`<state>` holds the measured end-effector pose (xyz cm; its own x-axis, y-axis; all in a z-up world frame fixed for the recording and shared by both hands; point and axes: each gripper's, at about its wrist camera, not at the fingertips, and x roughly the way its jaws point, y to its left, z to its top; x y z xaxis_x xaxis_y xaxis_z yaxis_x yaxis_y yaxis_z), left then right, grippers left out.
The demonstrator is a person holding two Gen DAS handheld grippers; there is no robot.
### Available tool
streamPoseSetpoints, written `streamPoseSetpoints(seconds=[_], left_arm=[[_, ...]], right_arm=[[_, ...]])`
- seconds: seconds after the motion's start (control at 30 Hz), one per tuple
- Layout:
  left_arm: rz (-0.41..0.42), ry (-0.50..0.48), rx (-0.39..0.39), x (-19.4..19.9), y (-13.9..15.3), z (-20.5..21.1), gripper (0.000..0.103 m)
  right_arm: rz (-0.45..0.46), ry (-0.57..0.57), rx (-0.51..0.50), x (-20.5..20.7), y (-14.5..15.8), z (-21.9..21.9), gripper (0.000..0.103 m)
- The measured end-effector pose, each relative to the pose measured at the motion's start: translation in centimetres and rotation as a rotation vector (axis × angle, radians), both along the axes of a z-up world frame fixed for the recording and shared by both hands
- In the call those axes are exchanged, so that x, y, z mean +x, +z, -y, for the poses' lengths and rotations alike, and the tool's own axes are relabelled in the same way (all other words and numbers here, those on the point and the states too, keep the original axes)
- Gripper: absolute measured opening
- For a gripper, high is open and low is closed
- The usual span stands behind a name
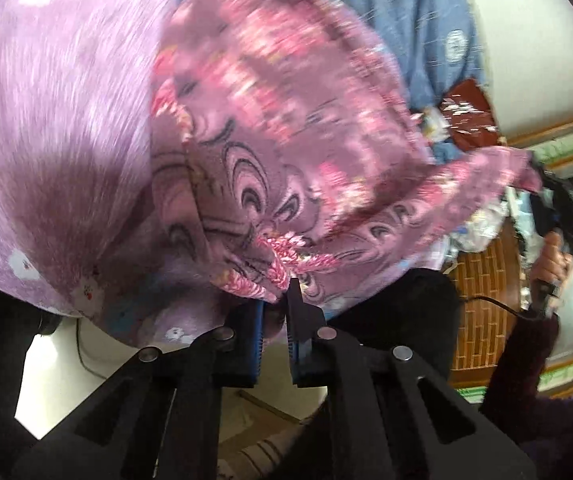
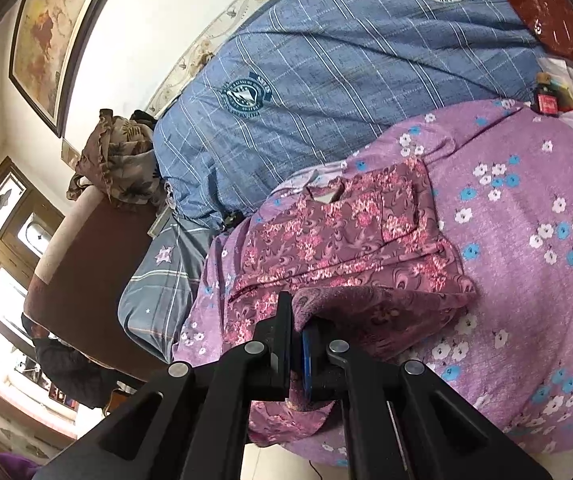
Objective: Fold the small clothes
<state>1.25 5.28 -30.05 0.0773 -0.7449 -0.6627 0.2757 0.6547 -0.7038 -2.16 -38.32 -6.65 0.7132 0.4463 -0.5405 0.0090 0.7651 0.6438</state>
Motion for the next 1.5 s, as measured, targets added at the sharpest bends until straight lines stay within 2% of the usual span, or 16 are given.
streamPoseSetpoints(seconds=[0.23, 0.43, 0.53, 0.67, 0.77, 0.8, 0.83, 0.87, 0.9, 0.97, 1.1, 1.13, 1.23, 1.3, 1.4, 1.5], left_arm=[[0.142, 0.026, -0.139, 4.3, 8.7, -1.1, 0.008], [0.246, 0.128, -0.172, 15.5, 13.8, 0.6, 0.008], [0.245, 0.188, -0.184, 21.4, 13.6, 1.4, 0.008], [0.225, 0.337, -0.087, 27.6, 11.2, 1.8, 0.007], [0.19, 0.38, -0.144, 27.2, 9.3, 1.5, 0.009], [0.199, 0.401, -0.125, 26.6, 8.7, 1.2, 0.013], [0.201, 0.414, -0.112, 26.4, 8.5, 1.0, 0.023], [0.2, 0.432, -0.094, 26.1, 7.9, 0.6, 0.035], [0.201, 0.459, -0.066, 25.9, 7.4, 0.0, 0.038], [0.225, 0.507, -0.005, 26.2, 6.8, -0.8, 0.044], [0.285, 0.577, 0.144, 26.7, 5.9, -1.8, 0.048], [0.28, 0.584, 0.172, 27.0, 5.4, -2.0, 0.048], [0.247, 0.535, 0.151, 27.4, 4.8, -2.1, 0.048], [0.243, 0.469, 0.124, 26.9, 5.2, -1.9, 0.048], [0.241, 0.334, 0.088, 24.6, 6.1, -1.7, 0.048], [0.156, 0.222, -0.033, 21.3, 6.0, -2.0, 0.048]], right_arm=[[0.048, -0.041, 0.0, 3.4, 1.9, 2.0, 0.003], [0.071, -0.079, 0.021, 10.8, 1.2, 2.9, 0.003], [0.051, -0.121, 0.033, 15.5, -0.9, 3.9, 0.003], [0.011, -0.228, 0.041, 20.9, -5.5, 5.9, 0.003], [-0.074, -0.352, 0.014, 23.5, -10.1, 7.8, 0.006], [-0.131, -0.393, 0.017, 24.0, -11.7, 8.3, 0.011], [-0.183, -0.411, 0.038, 24.3, -13.1, 8.6, 0.013], [-0.204, -0.404, 0.058, 24.4, -13.8, 8.5, 0.018], [-0.201, -0.391, 0.042, 24.0, -13.9, 7.7, 0.032], [-0.152, -0.371, -0.092, 22.8, -12.4, 5.0, 0.055], [0.003, -0.242, -0.302, 19.5, -8.5, -1.9, 0.068], [0.019, -0.168, -0.302, 18.8, -7.9, -3.9, 0.068], [-0.02, 0.189, -0.205, 17.3, -8.3, -11.5, 0.062], [-0.017, 0.342, -0.256, 15.7, -8.6, -16.7, 0.052], [0.008, 0.384, -0.336, 13.9, -9.0, -19.7, 0.046], [-0.031, 0.284, -0.365, 13.5, -9.8, -17.6, 0.048]])
